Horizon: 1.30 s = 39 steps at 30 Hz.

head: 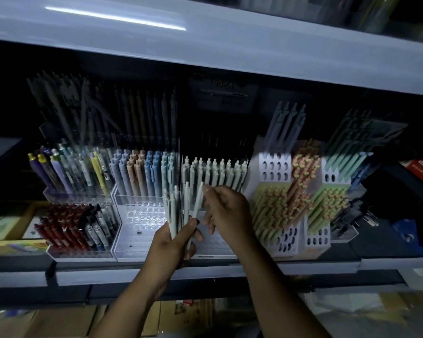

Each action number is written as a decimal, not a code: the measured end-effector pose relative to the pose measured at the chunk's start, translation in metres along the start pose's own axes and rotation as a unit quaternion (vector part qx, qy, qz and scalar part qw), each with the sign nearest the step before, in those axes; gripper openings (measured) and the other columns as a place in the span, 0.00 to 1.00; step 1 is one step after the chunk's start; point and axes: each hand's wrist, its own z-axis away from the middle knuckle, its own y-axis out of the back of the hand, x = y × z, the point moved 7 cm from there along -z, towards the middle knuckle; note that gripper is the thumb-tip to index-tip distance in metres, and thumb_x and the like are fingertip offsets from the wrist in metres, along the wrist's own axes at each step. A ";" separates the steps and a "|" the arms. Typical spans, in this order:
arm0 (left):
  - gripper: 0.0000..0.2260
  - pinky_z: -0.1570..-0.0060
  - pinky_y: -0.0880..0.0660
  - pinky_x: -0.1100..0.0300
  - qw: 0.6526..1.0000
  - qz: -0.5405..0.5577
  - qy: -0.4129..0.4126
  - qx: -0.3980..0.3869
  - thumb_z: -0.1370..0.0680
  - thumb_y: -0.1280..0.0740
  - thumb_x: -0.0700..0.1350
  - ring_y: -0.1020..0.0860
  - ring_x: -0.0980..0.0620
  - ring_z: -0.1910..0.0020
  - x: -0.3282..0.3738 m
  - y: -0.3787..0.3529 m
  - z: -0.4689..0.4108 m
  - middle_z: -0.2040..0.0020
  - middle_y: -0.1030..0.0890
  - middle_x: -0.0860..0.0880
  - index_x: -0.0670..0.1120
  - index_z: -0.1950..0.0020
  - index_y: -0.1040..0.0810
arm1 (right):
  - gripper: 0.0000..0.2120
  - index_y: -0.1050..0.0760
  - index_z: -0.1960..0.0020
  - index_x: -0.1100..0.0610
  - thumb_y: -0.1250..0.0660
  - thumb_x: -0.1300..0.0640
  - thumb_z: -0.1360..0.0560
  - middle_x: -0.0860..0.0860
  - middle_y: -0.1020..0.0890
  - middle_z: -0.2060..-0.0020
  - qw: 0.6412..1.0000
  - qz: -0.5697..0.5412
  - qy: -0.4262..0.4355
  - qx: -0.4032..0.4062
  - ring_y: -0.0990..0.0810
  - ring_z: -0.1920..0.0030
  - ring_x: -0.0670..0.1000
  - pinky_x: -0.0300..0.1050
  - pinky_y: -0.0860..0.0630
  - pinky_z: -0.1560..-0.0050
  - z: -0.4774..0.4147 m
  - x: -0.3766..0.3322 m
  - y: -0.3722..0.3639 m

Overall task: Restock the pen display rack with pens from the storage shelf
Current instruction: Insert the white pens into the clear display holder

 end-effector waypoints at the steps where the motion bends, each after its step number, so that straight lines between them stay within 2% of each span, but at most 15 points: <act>1: 0.12 0.74 0.36 0.61 1.000 -0.003 -0.006 -0.001 0.16 0.35 0.49 0.33 0.48 0.72 0.001 -0.001 0.000 0.62 0.20 0.43 0.39 0.49 0.22 | 0.15 0.22 0.56 0.61 0.32 0.49 0.19 0.55 0.22 0.75 1.000 -0.008 0.006 -0.010 0.25 0.79 0.49 0.44 0.27 0.75 0.003 -0.005 -0.003; 5: 0.13 0.74 0.35 0.62 1.000 -0.011 -0.016 0.000 0.16 0.36 0.47 0.32 0.48 0.72 0.001 0.000 -0.002 0.64 0.20 0.43 0.38 0.50 0.23 | 0.10 0.23 0.55 0.63 0.29 0.57 0.21 0.54 0.21 0.75 1.000 -0.022 -0.004 -0.013 0.24 0.79 0.49 0.44 0.26 0.76 0.003 -0.004 -0.005; 9: 0.12 0.74 0.33 0.61 1.000 0.005 -0.006 0.023 0.16 0.36 0.47 0.31 0.48 0.73 -0.003 0.004 -0.004 0.59 0.15 0.42 0.38 0.47 0.20 | 0.09 0.21 0.57 0.62 0.30 0.59 0.20 0.53 0.20 0.74 0.999 -0.043 -0.012 -0.002 0.19 0.73 0.58 0.62 0.19 0.70 -0.003 0.005 0.003; 11: 0.13 0.74 0.35 0.61 0.999 -0.003 -0.010 0.036 0.16 0.36 0.47 0.31 0.48 0.74 -0.003 0.009 -0.006 0.62 0.15 0.43 0.36 0.48 0.20 | 0.08 0.19 0.56 0.61 0.31 0.59 0.20 0.54 0.19 0.72 0.998 -0.061 0.000 0.032 0.17 0.71 0.60 0.64 0.18 0.67 -0.008 0.006 0.015; 13: 0.14 0.73 0.40 0.61 0.999 -0.004 -0.001 0.034 0.16 0.35 0.48 0.33 0.49 0.75 -0.005 0.013 -0.007 0.64 0.18 0.41 0.36 0.50 0.20 | 0.08 0.18 0.54 0.60 0.33 0.59 0.19 0.55 0.17 0.70 0.994 -0.066 0.021 0.085 0.16 0.70 0.58 0.60 0.16 0.65 -0.013 0.004 0.034; 15: 0.15 0.72 0.42 0.61 1.000 0.002 0.010 0.027 0.16 0.35 0.49 0.34 0.49 0.76 -0.007 0.015 -0.006 0.63 0.19 0.38 0.36 0.49 0.22 | 0.08 0.18 0.52 0.57 0.35 0.59 0.17 0.54 0.16 0.69 0.987 -0.020 0.062 0.149 0.15 0.69 0.54 0.55 0.16 0.64 -0.018 0.003 0.057; 19: 0.22 0.74 0.44 0.63 1.000 -0.006 0.018 0.010 0.17 0.36 0.52 0.37 0.51 0.78 -0.011 0.016 -0.004 0.76 0.29 0.47 0.30 0.50 0.23 | 0.12 0.19 0.56 0.58 0.36 0.54 0.17 0.51 0.17 0.68 0.954 0.151 0.144 0.214 0.16 0.67 0.49 0.54 0.18 0.62 -0.027 0.004 0.080; 21: 0.22 0.75 0.43 0.63 1.000 -0.003 0.012 0.009 0.16 0.37 0.50 0.37 0.52 0.79 -0.011 0.016 -0.004 0.76 0.28 0.49 0.29 0.48 0.24 | 0.13 0.20 0.57 0.59 0.34 0.52 0.19 0.52 0.17 0.68 0.943 0.180 0.143 0.240 0.16 0.67 0.51 0.54 0.19 0.62 -0.027 0.007 0.084; 24: 0.19 0.77 0.42 0.65 1.000 -0.001 0.005 0.000 0.15 0.38 0.48 0.37 0.53 0.78 -0.009 0.016 -0.003 0.74 0.23 0.52 0.30 0.44 0.28 | 0.12 0.21 0.58 0.61 0.31 0.55 0.20 0.53 0.18 0.70 0.924 0.230 0.145 0.270 0.20 0.69 0.50 0.47 0.24 0.64 -0.026 0.007 0.086; 28: 0.17 0.76 0.41 0.64 1.000 -0.007 0.000 0.003 0.15 0.37 0.48 0.36 0.50 0.76 -0.009 0.018 0.000 0.63 0.17 0.44 0.32 0.42 0.29 | 0.13 0.26 0.62 0.60 0.30 0.59 0.21 0.48 0.29 0.74 0.898 0.312 0.144 0.274 0.28 0.73 0.48 0.39 0.40 0.67 -0.031 0.004 0.079; 30: 0.17 0.76 0.41 0.63 1.000 -0.006 0.004 0.003 0.15 0.37 0.48 0.36 0.50 0.76 -0.009 0.018 0.001 0.61 0.17 0.42 0.33 0.41 0.29 | 0.13 0.27 0.63 0.61 0.30 0.61 0.21 0.47 0.33 0.74 0.893 0.336 0.133 0.268 0.30 0.74 0.49 0.39 0.40 0.67 -0.034 0.004 0.075; 32: 0.17 0.77 0.41 0.64 1.000 -0.007 0.005 0.000 0.15 0.37 0.47 0.36 0.51 0.77 -0.009 0.017 0.001 0.68 0.19 0.47 0.31 0.42 0.28 | 0.13 0.28 0.63 0.62 0.31 0.63 0.21 0.49 0.34 0.75 0.897 0.341 0.129 0.252 0.31 0.74 0.51 0.41 0.39 0.67 -0.036 0.006 0.071; 34: 0.17 0.77 0.41 0.64 1.000 -0.009 0.001 0.001 0.15 0.37 0.47 0.37 0.51 0.77 -0.009 0.017 0.000 0.68 0.19 0.46 0.32 0.42 0.28 | 0.12 0.26 0.61 0.64 0.33 0.63 0.20 0.57 0.28 0.73 0.899 0.356 0.101 0.232 0.25 0.71 0.56 0.43 0.36 0.66 -0.040 0.009 0.067; 37: 0.16 0.76 0.40 0.63 1.000 -0.009 0.000 0.005 0.16 0.36 0.48 0.36 0.48 0.76 -0.010 0.020 0.000 0.58 0.17 0.38 0.34 0.41 0.28 | 0.10 0.23 0.57 0.66 0.35 0.63 0.19 0.64 0.19 0.64 0.878 0.433 0.040 0.202 0.17 0.60 0.63 0.47 0.30 0.64 -0.049 0.010 0.060; 39: 0.17 0.76 0.40 0.63 1.000 -0.014 0.004 0.005 0.16 0.36 0.48 0.35 0.49 0.76 -0.012 0.020 0.001 0.61 0.17 0.40 0.33 0.42 0.27 | 0.07 0.21 0.52 0.66 0.38 0.66 0.19 0.64 0.18 0.56 0.860 0.480 -0.009 0.173 0.17 0.52 0.64 0.50 0.23 0.58 -0.053 0.008 0.056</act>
